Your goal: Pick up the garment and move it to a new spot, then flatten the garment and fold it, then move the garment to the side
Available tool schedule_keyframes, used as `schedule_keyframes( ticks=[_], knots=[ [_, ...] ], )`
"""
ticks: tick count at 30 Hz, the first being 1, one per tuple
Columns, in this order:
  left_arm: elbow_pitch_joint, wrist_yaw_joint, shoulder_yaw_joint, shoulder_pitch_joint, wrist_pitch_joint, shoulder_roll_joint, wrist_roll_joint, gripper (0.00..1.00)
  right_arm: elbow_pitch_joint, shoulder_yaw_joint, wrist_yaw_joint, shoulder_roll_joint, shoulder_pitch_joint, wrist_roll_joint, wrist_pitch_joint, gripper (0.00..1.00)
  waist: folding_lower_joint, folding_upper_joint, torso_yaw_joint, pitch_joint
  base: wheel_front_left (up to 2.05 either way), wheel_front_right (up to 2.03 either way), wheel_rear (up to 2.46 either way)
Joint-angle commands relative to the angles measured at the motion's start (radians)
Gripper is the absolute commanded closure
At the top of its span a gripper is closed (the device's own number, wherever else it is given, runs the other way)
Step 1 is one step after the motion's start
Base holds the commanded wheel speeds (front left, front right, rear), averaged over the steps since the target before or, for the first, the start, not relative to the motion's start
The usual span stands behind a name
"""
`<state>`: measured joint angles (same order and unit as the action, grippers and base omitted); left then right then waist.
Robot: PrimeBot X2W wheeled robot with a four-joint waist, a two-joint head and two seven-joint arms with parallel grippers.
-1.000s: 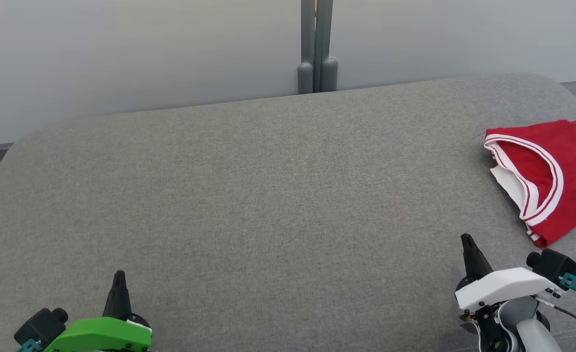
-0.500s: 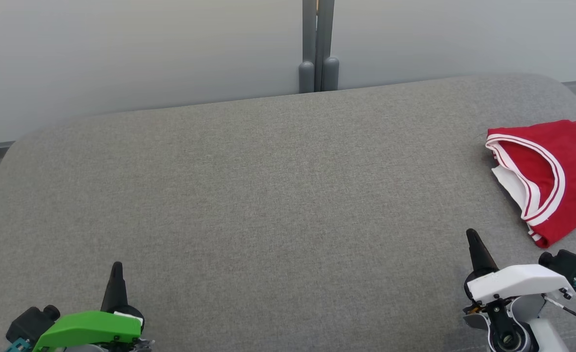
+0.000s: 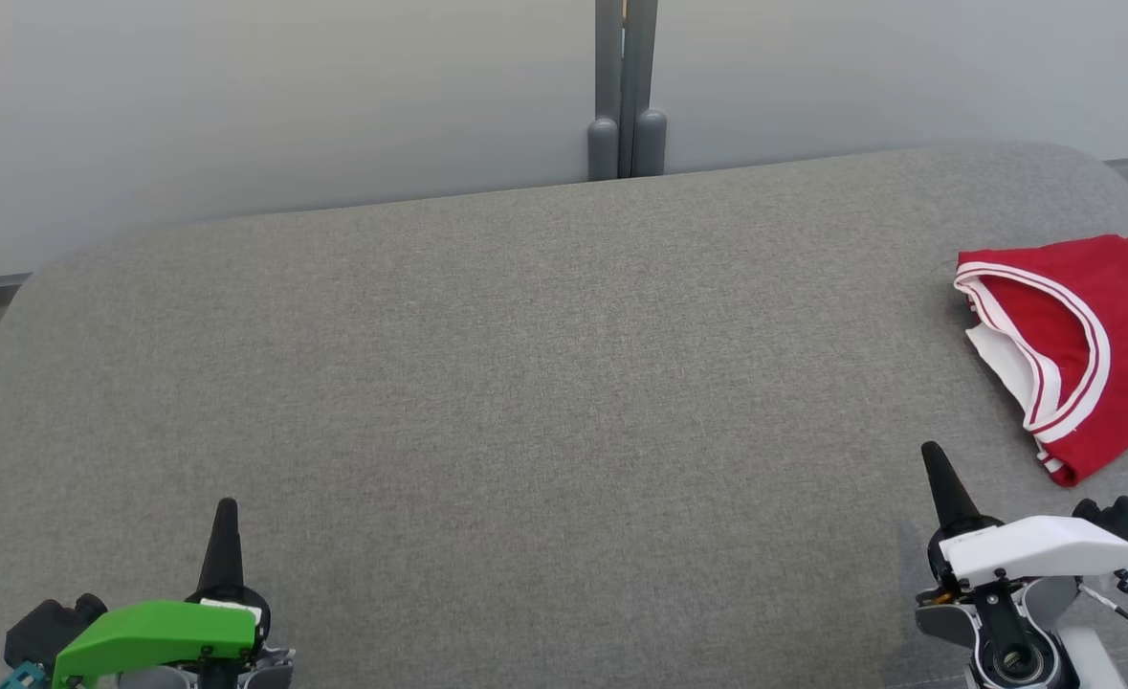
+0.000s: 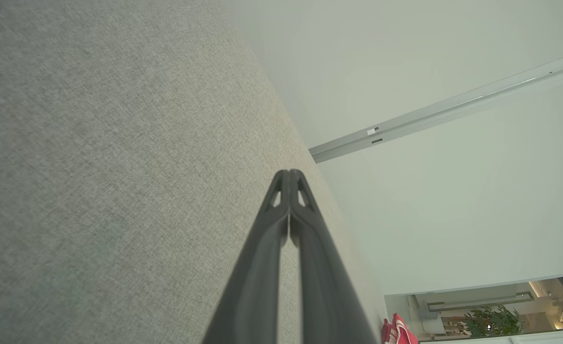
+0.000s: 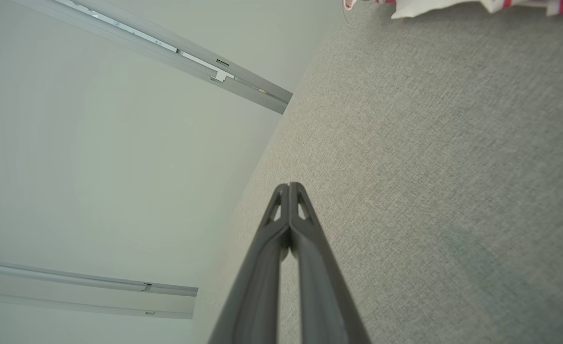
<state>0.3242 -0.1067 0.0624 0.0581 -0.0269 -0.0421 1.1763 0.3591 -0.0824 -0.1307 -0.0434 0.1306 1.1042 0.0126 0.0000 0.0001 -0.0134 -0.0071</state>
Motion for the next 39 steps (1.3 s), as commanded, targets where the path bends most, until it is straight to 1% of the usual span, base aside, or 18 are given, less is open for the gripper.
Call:
schedule_keyframes(
  ticks=[1,18,39],
  knots=[
    [-0.016,-0.008,0.005,0.027,0.009,-0.008,0.028,1.00,-0.018,-0.006,0.000,-0.006,0.000,0.034,0.010,1.00,0.0000,-0.0001,0.000,0.000,0.00,0.00,0.00],
    [-0.048,-0.015,0.013,0.031,0.047,-0.009,0.179,1.00,-0.058,-0.025,0.000,-0.007,-0.014,0.205,0.054,1.00,0.0000,-0.0001,0.004,0.003,0.00,0.00,0.00],
    [-0.078,-0.021,0.020,0.036,0.087,-0.010,0.327,1.00,-0.097,-0.045,0.000,-0.008,-0.026,0.377,0.098,1.00,0.0000,-0.0001,0.009,0.007,0.00,0.00,0.00]
  ],
)
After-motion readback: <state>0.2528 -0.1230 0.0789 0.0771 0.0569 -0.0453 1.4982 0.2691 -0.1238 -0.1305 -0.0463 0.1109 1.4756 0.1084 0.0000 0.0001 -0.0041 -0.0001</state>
